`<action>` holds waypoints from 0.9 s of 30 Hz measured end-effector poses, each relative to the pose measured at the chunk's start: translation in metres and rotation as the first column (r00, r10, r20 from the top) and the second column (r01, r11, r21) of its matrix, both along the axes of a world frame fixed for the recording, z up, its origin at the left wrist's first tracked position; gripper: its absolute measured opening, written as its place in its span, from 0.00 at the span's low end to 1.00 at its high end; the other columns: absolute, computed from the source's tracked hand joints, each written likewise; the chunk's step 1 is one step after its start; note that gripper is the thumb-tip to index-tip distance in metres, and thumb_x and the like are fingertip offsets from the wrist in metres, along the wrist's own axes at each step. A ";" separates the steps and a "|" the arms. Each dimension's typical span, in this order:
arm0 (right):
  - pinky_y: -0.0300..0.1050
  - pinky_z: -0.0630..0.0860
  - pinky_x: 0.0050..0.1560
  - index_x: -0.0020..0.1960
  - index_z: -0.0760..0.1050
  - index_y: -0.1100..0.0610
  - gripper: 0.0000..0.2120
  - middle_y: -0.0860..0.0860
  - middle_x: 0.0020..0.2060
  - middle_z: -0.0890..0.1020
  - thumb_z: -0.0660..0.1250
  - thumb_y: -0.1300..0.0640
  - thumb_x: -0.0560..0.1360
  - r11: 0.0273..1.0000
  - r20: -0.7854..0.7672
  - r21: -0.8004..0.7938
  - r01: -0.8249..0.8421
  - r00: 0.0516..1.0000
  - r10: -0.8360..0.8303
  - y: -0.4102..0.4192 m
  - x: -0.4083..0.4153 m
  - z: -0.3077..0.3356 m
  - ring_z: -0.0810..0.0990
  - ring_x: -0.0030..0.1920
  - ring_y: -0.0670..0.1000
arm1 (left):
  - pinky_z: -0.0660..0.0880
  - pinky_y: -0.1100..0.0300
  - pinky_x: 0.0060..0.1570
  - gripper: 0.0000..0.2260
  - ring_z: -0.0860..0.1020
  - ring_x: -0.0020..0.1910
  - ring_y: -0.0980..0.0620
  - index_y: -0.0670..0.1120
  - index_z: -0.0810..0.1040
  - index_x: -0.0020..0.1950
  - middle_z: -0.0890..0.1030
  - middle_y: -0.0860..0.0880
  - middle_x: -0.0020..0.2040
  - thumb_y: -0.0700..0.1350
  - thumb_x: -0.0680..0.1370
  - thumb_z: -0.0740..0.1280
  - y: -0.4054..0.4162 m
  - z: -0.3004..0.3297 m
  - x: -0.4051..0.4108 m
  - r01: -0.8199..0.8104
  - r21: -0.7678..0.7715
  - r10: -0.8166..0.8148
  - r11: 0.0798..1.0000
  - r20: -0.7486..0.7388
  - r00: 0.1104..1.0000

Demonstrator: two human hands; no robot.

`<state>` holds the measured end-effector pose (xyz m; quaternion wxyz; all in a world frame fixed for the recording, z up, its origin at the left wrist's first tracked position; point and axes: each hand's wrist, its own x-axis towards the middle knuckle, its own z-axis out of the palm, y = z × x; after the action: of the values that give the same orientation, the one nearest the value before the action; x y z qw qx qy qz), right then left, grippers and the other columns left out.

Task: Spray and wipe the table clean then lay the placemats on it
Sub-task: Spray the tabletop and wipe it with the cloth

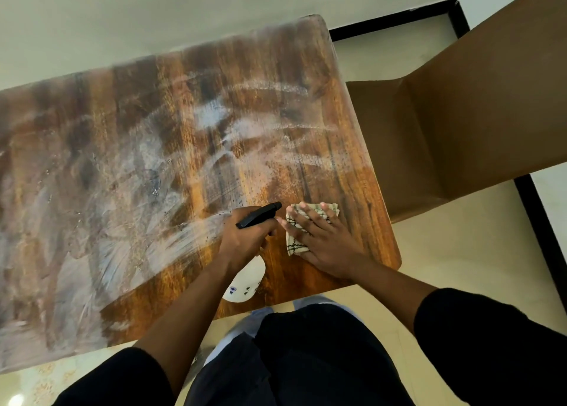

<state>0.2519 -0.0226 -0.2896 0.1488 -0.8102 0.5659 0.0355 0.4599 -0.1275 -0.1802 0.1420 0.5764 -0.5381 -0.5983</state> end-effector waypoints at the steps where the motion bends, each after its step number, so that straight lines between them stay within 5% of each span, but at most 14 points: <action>1: 0.65 0.45 0.81 0.85 0.44 0.47 0.36 0.50 0.84 0.44 0.54 0.36 0.84 1.000 -0.008 -0.004 0.024 1.000 -0.024 -0.008 -0.011 0.000 0.42 0.84 0.56 | 0.71 0.61 0.25 0.02 0.78 0.27 0.48 0.42 0.86 0.51 0.84 0.39 0.37 0.38 0.80 0.74 -0.001 -0.001 -0.002 -0.010 0.007 0.010 1.000 -0.007 1.000; 10: 0.65 0.38 0.80 0.84 0.34 0.48 0.38 0.50 0.84 0.38 0.43 0.31 0.83 0.914 -0.094 0.037 0.405 0.912 -0.400 -0.138 -0.093 -0.004 0.35 0.83 0.56 | 0.71 0.63 0.25 0.06 0.78 0.28 0.43 0.38 0.85 0.53 0.83 0.33 0.42 0.41 0.81 0.74 -0.006 -0.008 -0.011 -0.101 0.059 0.102 0.993 -0.012 0.995; 14: 0.65 0.38 0.80 0.84 0.34 0.47 0.36 0.49 0.83 0.37 0.44 0.32 0.84 0.899 -0.084 0.016 0.438 0.897 -0.435 -0.168 -0.102 -0.007 0.36 0.83 0.55 | 0.71 0.62 0.25 0.05 0.78 0.27 0.44 0.39 0.85 0.51 0.84 0.34 0.42 0.41 0.81 0.74 -0.008 -0.011 -0.011 -0.114 0.041 0.115 0.993 -0.021 0.993; 21: 0.68 0.43 0.79 0.83 0.31 0.47 0.35 0.53 0.83 0.36 0.41 0.34 0.84 0.892 -0.056 0.063 0.447 0.894 -0.445 -0.119 -0.072 0.005 0.34 0.82 0.58 | 0.70 0.61 0.24 0.04 0.77 0.26 0.46 0.40 0.85 0.49 0.83 0.34 0.40 0.41 0.81 0.73 -0.012 -0.002 -0.019 -0.082 0.012 0.082 0.997 -0.007 0.997; 27: 0.66 0.42 0.80 0.84 0.37 0.52 0.42 0.56 0.83 0.36 0.45 0.28 0.81 0.751 -0.028 0.145 0.644 0.762 -0.647 -0.054 -0.022 0.021 0.37 0.83 0.60 | 0.71 0.63 0.25 0.03 0.79 0.27 0.46 0.41 0.86 0.51 0.84 0.41 0.37 0.40 0.81 0.74 -0.011 0.000 -0.026 -0.059 -0.039 0.058 0.998 -0.020 0.998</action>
<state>0.2297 -0.0770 -0.2686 0.2173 -0.5523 0.8047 0.0136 0.4340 -0.1383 -0.1799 0.1758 0.5833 -0.5314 -0.5886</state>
